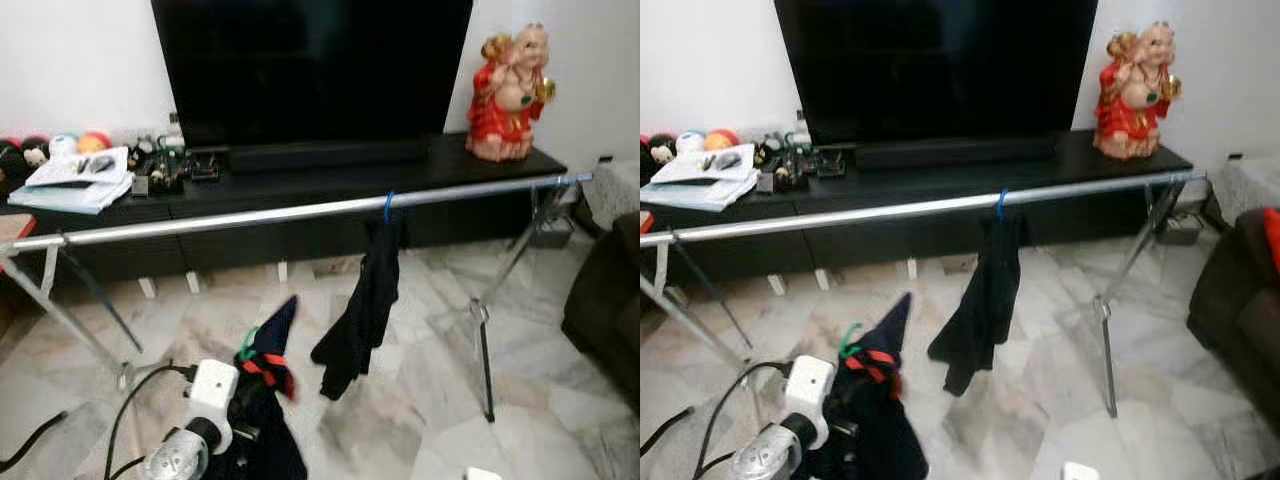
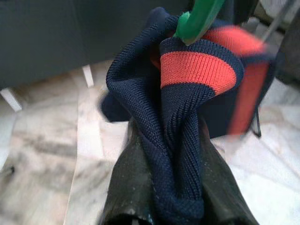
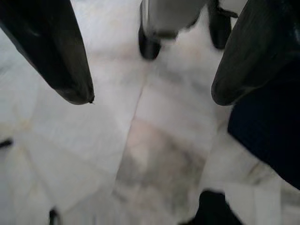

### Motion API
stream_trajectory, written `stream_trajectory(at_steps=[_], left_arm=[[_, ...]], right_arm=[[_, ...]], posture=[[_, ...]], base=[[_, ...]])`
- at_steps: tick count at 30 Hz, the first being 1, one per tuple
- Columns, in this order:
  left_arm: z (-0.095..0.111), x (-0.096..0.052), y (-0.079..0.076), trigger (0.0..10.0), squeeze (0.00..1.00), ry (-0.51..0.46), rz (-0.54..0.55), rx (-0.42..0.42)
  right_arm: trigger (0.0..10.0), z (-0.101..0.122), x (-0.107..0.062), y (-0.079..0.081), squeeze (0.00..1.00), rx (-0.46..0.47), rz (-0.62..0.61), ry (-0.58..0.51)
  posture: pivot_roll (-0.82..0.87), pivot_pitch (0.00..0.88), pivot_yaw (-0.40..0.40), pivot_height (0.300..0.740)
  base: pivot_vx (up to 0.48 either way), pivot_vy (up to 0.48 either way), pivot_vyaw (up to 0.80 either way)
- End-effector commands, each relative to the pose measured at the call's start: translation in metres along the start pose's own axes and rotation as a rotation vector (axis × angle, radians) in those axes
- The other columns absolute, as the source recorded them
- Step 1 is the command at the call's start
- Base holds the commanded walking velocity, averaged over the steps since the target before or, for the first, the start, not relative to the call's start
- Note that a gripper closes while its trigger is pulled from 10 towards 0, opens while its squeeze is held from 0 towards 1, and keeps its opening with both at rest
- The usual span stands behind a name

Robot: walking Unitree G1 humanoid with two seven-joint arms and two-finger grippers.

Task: Hang hanger

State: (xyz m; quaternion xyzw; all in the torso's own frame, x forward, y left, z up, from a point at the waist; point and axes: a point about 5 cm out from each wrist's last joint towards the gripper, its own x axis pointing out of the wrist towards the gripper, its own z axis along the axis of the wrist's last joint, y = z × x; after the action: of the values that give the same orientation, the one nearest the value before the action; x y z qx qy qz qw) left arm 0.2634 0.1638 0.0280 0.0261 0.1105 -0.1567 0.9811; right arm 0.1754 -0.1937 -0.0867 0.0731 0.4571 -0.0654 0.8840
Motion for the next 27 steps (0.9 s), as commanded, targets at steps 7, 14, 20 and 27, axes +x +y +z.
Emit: stream_trajectory(at_steps=[7,14,20,27], left_arm=[[0.007,0.0,0.009,10.0,0.0,-0.024,0.022,0.023],[0.008,0.001,0.008,10.0,0.0,-0.027,0.018,0.022],[0.011,0.003,0.007,10.0,0.0,-0.04,0.004,0.015],[0.017,0.006,-0.005,10.0,0.0,-0.051,-0.125,0.012]], right_arm=[[10.0,0.005,0.002,0.01,0.0,-0.002,0.025,-0.007],[10.0,0.003,0.002,0.011,0.0,-0.005,0.025,0.003],[10.0,-0.001,0.001,0.013,0.0,-0.004,0.024,0.011],[10.0,-0.002,0.001,0.012,0.0,-0.006,0.023,0.013]], posture=[[0.08,0.002,-0.017,0.74],[0.08,0.006,-0.019,0.74],[0.08,0.013,-0.021,0.74],[0.08,0.017,-0.022,0.74]], base=[[0.38,0.0,0.0],[0.382,0.0,0.0],[0.317,0.0,0.0],[0.0,0.0,0.0]])
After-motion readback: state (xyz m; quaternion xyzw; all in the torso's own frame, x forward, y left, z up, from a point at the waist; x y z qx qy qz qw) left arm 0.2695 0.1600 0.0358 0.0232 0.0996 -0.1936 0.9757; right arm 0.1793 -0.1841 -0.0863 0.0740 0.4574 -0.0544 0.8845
